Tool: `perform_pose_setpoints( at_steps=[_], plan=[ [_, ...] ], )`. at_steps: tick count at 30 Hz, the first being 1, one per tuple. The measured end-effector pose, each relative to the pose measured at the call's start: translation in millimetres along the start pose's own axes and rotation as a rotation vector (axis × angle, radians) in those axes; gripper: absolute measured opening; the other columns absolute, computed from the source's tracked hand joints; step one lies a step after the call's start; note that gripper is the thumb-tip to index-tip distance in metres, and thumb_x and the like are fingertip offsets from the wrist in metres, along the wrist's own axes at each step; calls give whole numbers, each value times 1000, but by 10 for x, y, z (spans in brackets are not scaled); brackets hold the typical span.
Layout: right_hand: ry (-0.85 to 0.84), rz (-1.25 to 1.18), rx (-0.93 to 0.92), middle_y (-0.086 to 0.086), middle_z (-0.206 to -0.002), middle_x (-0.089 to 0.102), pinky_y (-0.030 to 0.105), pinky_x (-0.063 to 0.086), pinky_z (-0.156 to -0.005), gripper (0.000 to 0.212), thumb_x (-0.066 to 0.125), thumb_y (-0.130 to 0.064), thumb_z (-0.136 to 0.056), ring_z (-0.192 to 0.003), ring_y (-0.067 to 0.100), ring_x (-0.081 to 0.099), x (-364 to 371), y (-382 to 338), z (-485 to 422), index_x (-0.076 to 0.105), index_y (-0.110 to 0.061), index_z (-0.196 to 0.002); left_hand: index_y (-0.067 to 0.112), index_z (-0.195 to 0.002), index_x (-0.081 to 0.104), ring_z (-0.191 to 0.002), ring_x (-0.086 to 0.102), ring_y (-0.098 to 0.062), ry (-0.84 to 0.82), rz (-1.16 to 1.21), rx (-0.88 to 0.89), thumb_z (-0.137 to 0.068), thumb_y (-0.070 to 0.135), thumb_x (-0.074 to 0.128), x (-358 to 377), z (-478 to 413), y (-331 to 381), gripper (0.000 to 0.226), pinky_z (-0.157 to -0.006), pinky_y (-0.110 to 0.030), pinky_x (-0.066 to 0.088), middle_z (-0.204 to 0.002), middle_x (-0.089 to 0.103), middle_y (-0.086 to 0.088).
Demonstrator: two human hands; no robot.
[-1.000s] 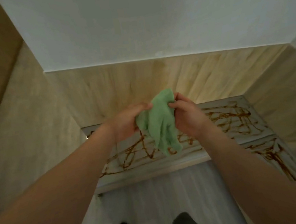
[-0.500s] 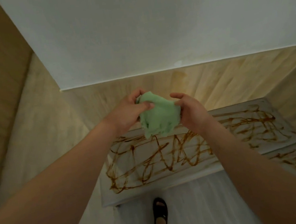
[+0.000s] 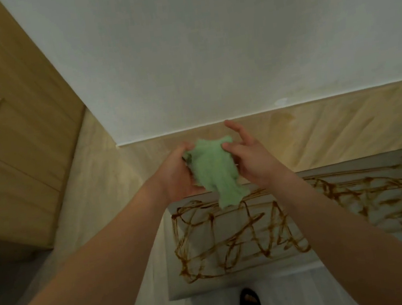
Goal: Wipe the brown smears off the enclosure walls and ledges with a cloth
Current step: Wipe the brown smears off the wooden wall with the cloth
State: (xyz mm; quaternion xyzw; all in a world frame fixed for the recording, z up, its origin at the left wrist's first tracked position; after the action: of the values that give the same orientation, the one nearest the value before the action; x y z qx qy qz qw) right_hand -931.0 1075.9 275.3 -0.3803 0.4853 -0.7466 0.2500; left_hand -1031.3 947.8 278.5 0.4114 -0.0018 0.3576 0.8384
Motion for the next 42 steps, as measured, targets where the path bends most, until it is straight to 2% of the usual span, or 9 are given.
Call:
perform_pose_setpoints(
  at_steps=[5, 10, 16, 20, 25, 30, 33, 36, 42],
  plan=[
    [135, 186, -4, 5, -94, 63, 42, 60, -71, 27, 52, -12, -107, -89, 25, 67, -162, -71, -169, 61, -27, -128, 30, -134, 44, -105, 66, -31, 114, -219, 201, -95, -3, 58, -293, -220, 394, 53, -78, -48, 61, -123, 58, -14],
    [156, 352, 121, 8, -119, 69, 57, 52, -105, 20, 58, -18, -101, -120, 35, 64, 124, 139, -271, 70, -23, -116, 28, -108, 67, -98, 70, -35, 94, -705, 422, -102, 9, 58, -605, -278, 618, 22, -87, -53, 61, -116, 69, -12],
    [201, 389, 81, 17, -119, 64, 47, 59, -92, 32, 53, 3, -98, -102, 29, 68, 709, 233, -351, 63, -21, -116, 32, -99, 62, -76, 58, -19, 68, -818, 595, -99, 19, 66, -1207, -229, 916, 14, -67, -37, 54, -89, 61, 0],
    [253, 763, 65, -3, -118, 68, 30, 53, -93, 22, 62, -19, -100, -112, 17, 66, 1074, 268, -361, 69, -24, -120, 17, -103, 66, -68, 59, -12, 13, -835, 552, -93, 30, 76, -1569, -197, 919, 19, -58, -24, 51, -84, 65, -1],
    [165, 1068, 127, -8, -129, 61, 23, 47, -94, 58, 77, -39, -91, -113, 11, 62, 1428, 455, -273, 56, -24, -143, 25, -115, 66, -91, 66, -8, -188, -1129, 372, -78, 38, 89, -1806, -144, 694, 46, -72, -22, 49, -102, 70, 9],
    [181, 1323, 79, -2, -114, 47, 28, 38, -90, 28, 75, -41, -92, -110, 19, 50, 1427, 454, -180, 69, -24, -113, 14, -96, 73, -94, 61, -21, -80, -1251, 564, -86, 16, 74, -1849, -116, 719, 10, -66, -17, 44, -95, 65, 0],
    [237, 1053, 66, -3, -121, 49, 31, 41, -93, 22, 78, -36, -88, -112, 18, 50, 1281, 305, -86, 67, -20, -98, 20, -90, 73, -109, 54, -20, -90, -1088, 480, -83, 24, 80, -1913, -97, 790, 11, -92, -29, 45, -113, 57, 2],
    [144, 363, 80, -1, -95, 68, 35, 49, -77, 23, 72, -27, -82, -93, 21, 64, 1272, 162, 36, 68, -11, -98, 4, -117, 68, -118, 66, -31, -364, -520, 317, -82, 13, 79, -1710, 71, 810, 38, -98, -37, 53, -122, 71, -12],
    [69, -655, 73, 18, -125, 71, 47, 60, -86, 62, 40, -54, -103, -111, 36, 70, 1296, 166, 101, 65, -5, -132, 19, -106, 63, -94, 71, -21, -464, -181, 281, -90, 14, 75, -1155, 250, 889, 20, -73, -38, 60, -101, 70, -2]
  ],
)
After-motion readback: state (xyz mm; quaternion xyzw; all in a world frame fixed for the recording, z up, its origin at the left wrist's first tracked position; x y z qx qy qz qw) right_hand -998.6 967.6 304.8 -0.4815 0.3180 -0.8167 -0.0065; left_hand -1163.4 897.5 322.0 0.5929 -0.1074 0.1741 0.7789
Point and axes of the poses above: each hand's wrist, its own z-axis away from the middle knuckle, its own x-axis out of the palm, y = z × x, the point moved 7 cm from there along -z, towards the middle knuckle
